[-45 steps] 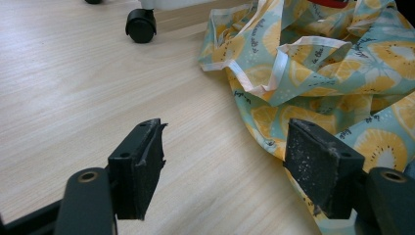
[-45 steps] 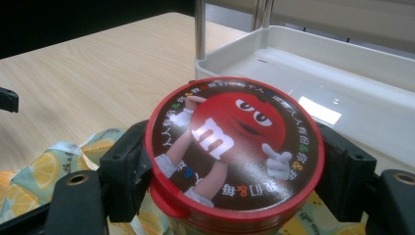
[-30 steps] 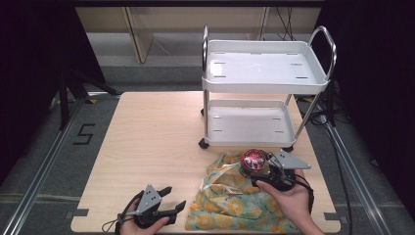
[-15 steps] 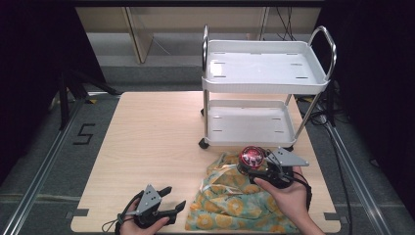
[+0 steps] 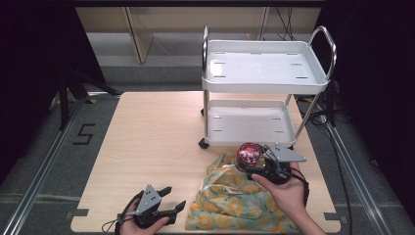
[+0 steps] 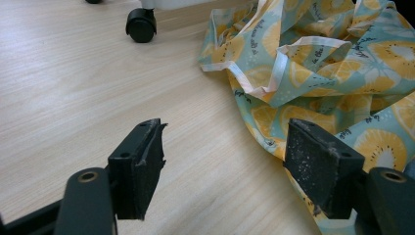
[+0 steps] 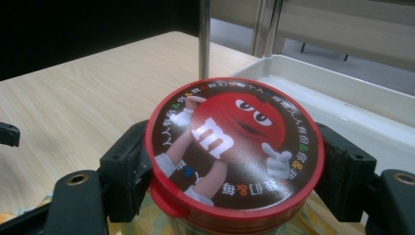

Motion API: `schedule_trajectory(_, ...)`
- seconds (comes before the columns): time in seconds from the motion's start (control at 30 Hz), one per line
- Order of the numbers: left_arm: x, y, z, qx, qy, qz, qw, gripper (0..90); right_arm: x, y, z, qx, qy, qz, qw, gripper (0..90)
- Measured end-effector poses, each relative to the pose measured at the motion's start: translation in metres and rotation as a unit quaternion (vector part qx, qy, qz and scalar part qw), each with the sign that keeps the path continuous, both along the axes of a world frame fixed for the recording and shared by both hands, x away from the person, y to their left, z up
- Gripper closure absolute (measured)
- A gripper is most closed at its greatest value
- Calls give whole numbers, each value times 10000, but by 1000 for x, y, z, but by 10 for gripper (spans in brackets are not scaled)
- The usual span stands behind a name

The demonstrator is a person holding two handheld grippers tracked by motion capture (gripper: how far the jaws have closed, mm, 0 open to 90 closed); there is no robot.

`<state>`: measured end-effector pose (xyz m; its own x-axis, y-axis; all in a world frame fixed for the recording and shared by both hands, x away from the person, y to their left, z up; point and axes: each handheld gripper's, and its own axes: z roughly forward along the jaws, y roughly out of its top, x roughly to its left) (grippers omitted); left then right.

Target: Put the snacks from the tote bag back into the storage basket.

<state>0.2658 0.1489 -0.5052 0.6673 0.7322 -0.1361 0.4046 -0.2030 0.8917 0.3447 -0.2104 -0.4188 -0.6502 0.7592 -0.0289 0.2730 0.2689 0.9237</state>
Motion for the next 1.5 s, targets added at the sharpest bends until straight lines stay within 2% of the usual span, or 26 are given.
schedule_trajectory(0.1, 0, -1, 0, -30, 5, 7, 10000, 301, 0, 1, 0, 33, 81, 3, 10000, 267)
schedule_trajectory(0.27, 0, 0, 0, 7, -5, -2, 10000, 302, 3, 1, 2, 26, -14, 29, 10000, 267)
schedule_trajectory(0.3, 0, 0, 0, 10, -5, -3, 10000, 302, 4, 3, 2, 126, 84, 99, 9998, 267)
schedule_trajectory(0.33, 0, 0, 0, 10, -5, -3, 10000, 301, 4, 3, 2, 126, 84, 99, 9998, 267)
schedule_trajectory(0.43, 0, -1, 0, -39, -3, 8, 10000, 302, 4, 2, 4, 42, 16, -16, 10000, 267)
schedule_trajectory(0.5, 0, -1, 0, -41, 7, 18, 10000, 301, 6, 3, 4, 94, 45, 52, 9999, 267)
schedule_trajectory(0.57, 0, 0, 0, -20, -7, -1, 10000, 302, 7, 2, 4, 46, -23, -18, 10000, 267)
schedule_trajectory(0.63, 0, 0, 0, 4, -11, -3, 10000, 302, 7, 4, 5, 105, 132, -9, 9999, 267)
schedule_trajectory(0.77, 0, 0, 0, -32, -13, 9, 10000, 302, 9, 4, 4, 109, 66, 28, 9999, 267)
schedule_trajectory(0.8, -1, 0, 1, -16, -4, 18, 10000, 302, 11, 3, 5, 4, -95, 28, 10000, 267)
schedule_trajectory(0.83, -1, 0, 1, -20, -4, 18, 10000, 302, 10, 3, 5, 78, 68, 1, 9999, 267)
schedule_trajectory(0.93, 0, 0, 0, -38, -22, 16, 10000, 302, 12, 3, 6, 46, -45, -25, 10000, 267)
schedule_trajectory(0.97, 0, 0, 0, -27, -10, 9, 10000, 302, 12, 4, 6, 111, 67, 17, 9999, 267)
schedule_trajectory(1.03, 0, 0, 0, -37, -19, 13, 10000, 302, 12, 4, 6, 116, 65, -4, 9999, 267)
schedule_trajectory(1.17, 0, 1, 2, 106, -99, -45, 9999, 302, 14, 5, 7, 95, 56, 20, 9999, 267)
schedule_trajectory(1.23, 0, 1, 2, 122, -98, -35, 9999, 302, 15, 6, 7, 117, -8, 26, 9999, 267)
schedule_trajectory(1.27, 0, 1, 2, 110, -94, -27, 9999, 302, 15, 6, 8, 86, 87, 34, 9999, 267)
schedule_trajectory(1.37, 0, 1, 2, 111, -95, -33, 9999, 302, 15, 7, 7, 144, 80, 11, 9999, 267)
schedule_trajectory(1.5, 0, 1, 2, 105, -95, -30, 9999, 302, 16, 7, 7, 76, 18, -26, 10000, 267)
